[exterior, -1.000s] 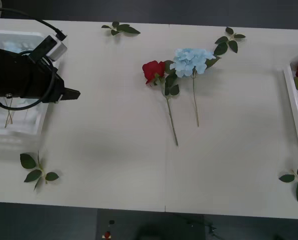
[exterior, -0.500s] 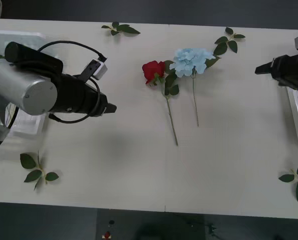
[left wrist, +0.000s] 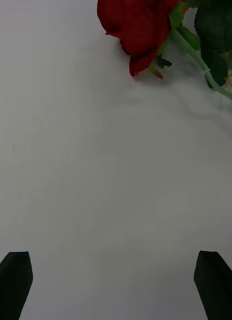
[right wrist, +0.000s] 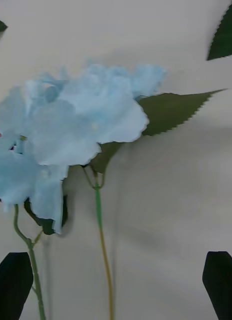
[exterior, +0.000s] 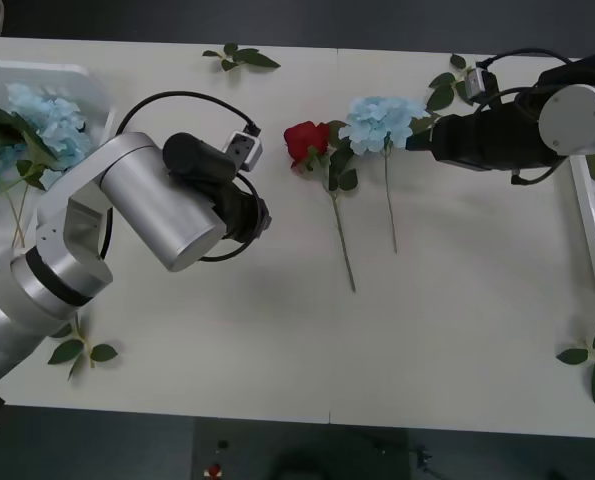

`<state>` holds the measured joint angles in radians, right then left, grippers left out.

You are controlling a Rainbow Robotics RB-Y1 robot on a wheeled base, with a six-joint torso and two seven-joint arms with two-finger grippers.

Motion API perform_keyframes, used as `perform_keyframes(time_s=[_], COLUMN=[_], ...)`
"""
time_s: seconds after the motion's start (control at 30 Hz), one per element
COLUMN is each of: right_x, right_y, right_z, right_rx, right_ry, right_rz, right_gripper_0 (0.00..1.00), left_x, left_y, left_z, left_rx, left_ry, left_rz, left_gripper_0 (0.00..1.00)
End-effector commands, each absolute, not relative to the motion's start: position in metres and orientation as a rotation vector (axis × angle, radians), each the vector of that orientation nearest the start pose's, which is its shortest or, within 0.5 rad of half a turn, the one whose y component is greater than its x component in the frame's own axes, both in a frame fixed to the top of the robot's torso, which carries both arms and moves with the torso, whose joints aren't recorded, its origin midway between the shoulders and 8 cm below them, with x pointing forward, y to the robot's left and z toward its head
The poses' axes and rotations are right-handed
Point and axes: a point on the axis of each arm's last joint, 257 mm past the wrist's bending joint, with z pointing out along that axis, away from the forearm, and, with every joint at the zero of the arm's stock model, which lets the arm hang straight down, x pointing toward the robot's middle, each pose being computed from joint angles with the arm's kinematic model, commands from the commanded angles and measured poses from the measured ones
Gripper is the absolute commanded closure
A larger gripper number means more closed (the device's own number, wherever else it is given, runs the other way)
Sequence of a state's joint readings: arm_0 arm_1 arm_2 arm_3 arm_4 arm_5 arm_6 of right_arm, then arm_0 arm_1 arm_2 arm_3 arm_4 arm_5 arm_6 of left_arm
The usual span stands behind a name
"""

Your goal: Put the red flowers into the right box and the blue flowers into the left box

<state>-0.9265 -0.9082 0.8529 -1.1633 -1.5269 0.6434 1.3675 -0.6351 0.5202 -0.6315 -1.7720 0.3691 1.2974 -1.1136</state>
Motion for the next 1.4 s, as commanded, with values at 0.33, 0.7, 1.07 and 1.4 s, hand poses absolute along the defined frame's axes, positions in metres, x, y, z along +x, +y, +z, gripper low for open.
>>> perform_keyframes(time_s=[0.33, 0.7, 1.07, 1.4], right_x=[0.651, 0.67, 0.683, 0.688], right_y=[-0.137, -0.118, -0.113, -0.12], right_z=[-0.175, -0.201, -0.219, -0.232], right_rx=[-0.304, -0.326, -0.282, -0.261], right_ry=[2.229, 2.245, 2.271, 2.289], right_rz=[0.457, 0.345, 0.289, 0.222], right_gripper_0=[0.0, 0.0, 0.0, 0.0], left_x=[0.546, 0.55, 0.547, 0.528], left_y=[0.068, 0.109, 0.155, 0.165], left_z=[-0.214, -0.209, -0.191, -0.186], left_rx=[0.287, 0.508, 0.648, 0.852], left_ry=[2.365, 2.362, 2.358, 2.265], left_rz=[-0.095, -0.109, -0.152, -0.294], left_gripper_0=[0.06, 0.09, 0.09, 0.09])
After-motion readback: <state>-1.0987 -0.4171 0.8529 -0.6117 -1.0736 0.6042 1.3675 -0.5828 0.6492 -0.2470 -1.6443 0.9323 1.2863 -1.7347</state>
